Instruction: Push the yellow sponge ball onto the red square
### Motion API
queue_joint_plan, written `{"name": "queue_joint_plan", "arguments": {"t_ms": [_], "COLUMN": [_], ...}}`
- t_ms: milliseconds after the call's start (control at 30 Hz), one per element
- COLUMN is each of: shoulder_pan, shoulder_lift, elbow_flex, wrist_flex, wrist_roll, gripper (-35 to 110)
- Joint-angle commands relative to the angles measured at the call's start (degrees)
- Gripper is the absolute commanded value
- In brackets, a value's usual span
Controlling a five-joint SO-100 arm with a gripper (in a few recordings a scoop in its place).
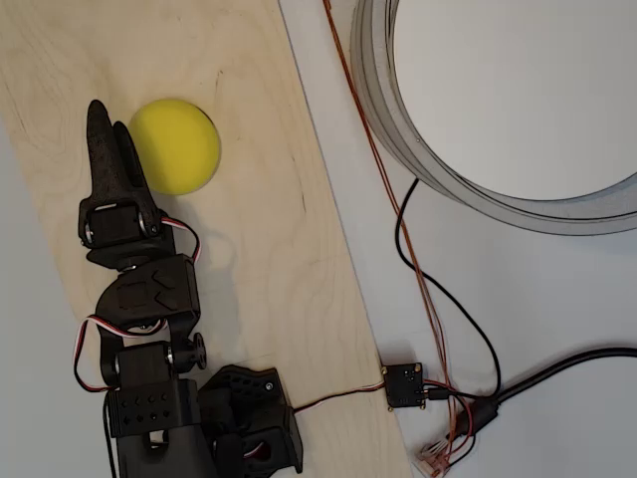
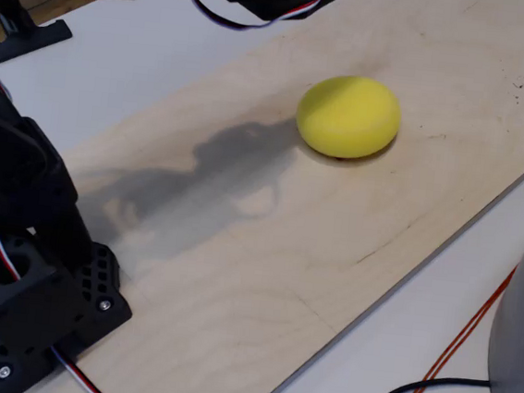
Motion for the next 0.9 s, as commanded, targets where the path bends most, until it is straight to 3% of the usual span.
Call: {"name": "queue_joint_plan", "arguments": {"t_ms": [0,100,233,367,567,633,767,867], "shoulder_pan": [-0.4,-0.5,-0.6,-0.4,-0.3,-0.4,-0.6,-1.1], "shoulder_lift": [2.5,3.1,2.7,2.4,2.5,2.5,2.4,3.5], "elbow_flex": [-1.2,-0.9,-0.8,-0.9,-0.8,-0.8,-1.1,-0.7], "wrist_flex": [-1.5,-1.5,-1.5,-1.8,-1.8,-1.8,-1.8,-1.7], "wrist_roll": [-0.3,-0.2,-0.4,0.4,0.4,0.1,-1.3,-2.4], "gripper": [43,49,23,9,0,4,40,44]}}
